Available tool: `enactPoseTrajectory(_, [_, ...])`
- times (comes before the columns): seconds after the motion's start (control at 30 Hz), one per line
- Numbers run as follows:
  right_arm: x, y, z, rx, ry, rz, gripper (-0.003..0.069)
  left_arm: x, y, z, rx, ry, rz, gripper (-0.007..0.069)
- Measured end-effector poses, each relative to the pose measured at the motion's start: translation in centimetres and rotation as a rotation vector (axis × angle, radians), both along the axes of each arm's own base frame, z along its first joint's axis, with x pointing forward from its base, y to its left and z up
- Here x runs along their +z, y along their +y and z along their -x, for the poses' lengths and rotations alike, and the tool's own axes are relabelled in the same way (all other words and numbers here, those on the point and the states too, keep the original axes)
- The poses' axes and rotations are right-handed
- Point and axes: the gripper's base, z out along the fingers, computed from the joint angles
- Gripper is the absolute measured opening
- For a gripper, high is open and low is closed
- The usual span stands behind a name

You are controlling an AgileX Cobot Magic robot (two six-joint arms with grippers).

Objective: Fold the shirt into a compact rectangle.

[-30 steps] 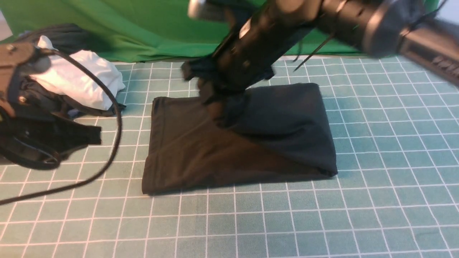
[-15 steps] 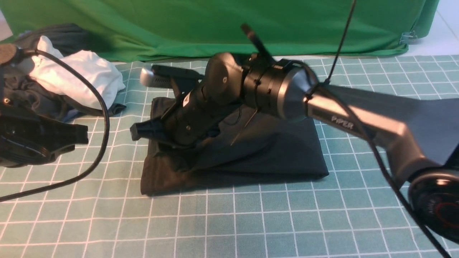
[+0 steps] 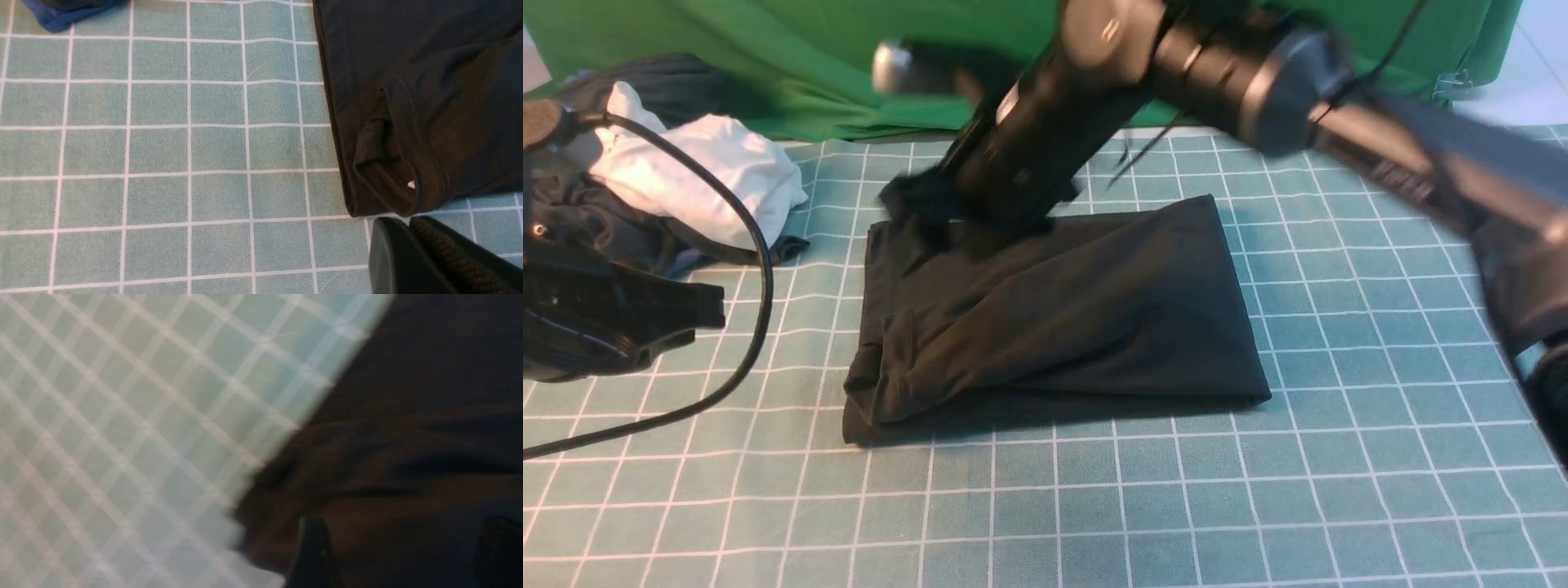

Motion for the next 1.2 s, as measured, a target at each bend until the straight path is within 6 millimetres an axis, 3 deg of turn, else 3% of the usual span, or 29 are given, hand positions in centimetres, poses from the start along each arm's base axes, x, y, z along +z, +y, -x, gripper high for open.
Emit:
enactPoseTrajectory(0.07, [1.0, -1.5, -0.7, -0.008, -0.057, 0.072, 0.0384, -0.2, -0.1, -0.2, 0.002, 0.009, 0.015, 0.0007])
enactPoseTrajectory(0.13, [2.2, -4.7, -2.2, -0.055, -0.133, 0.183, 0.0160, -1.1, -0.5, -1.4, 0.007, 0.066, 0.067, 0.0007])
enactPoseTrajectory(0.17, [2.3, -4.9, -2.4, -0.061, -0.140, 0.191, 0.0146, -1.1, -0.6, -1.4, 0.006, 0.068, 0.071, 0.0007])
enactPoseTrajectory(0.23, [3.0, -7.1, -3.4, -0.102, -0.163, 0.224, 0.0051, -2.0, -1.1, -3.2, -0.007, 0.141, 0.113, 0.0007])
enactPoseTrajectory(0.43, [4.4, -10.7, -3.4, -0.132, -0.182, 0.255, 0.0021, -3.3, -2.2, -8.8, -0.044, 0.231, 0.174, 0.0007])
enactPoseTrajectory(0.53, [4.3, -11.8, -2.8, -0.127, -0.166, 0.274, 0.0018, -4.0, -2.9, -10.7, -0.076, 0.261, 0.170, 0.0011])
enactPoseTrajectory(0.57, [4.1, -12.9, -2.2, -0.124, -0.146, 0.294, 0.0015, -4.7, -3.9, -12.3, -0.104, 0.288, 0.169, 0.0020])
enactPoseTrajectory(0.7, [3.0, -14.9, -1.2, -0.132, -0.087, 0.333, 0.0015, -6.6, -5.4, -14.3, -0.139, 0.344, 0.148, 0.0068])
enactPoseTrajectory(0.83, [3.0, -16.8, -0.1, -0.139, -0.062, 0.354, 0.0015, -8.7, -5.7, -15.8, -0.127, 0.406, 0.120, 0.0183])
enactPoseTrajectory(1.03, [4.3, -18.3, 1.0, -0.152, -0.087, 0.349, 0.0013, -10.8, -5.5, -16.9, -0.083, 0.414, 0.091, 0.0447])
enactPoseTrajectory(1.2, [4.6, -18.3, 1.0, -0.155, -0.105, 0.336, 0.0013, -11.2, -5.9, -17.4, -0.132, 0.386, 0.120, 0.0504])
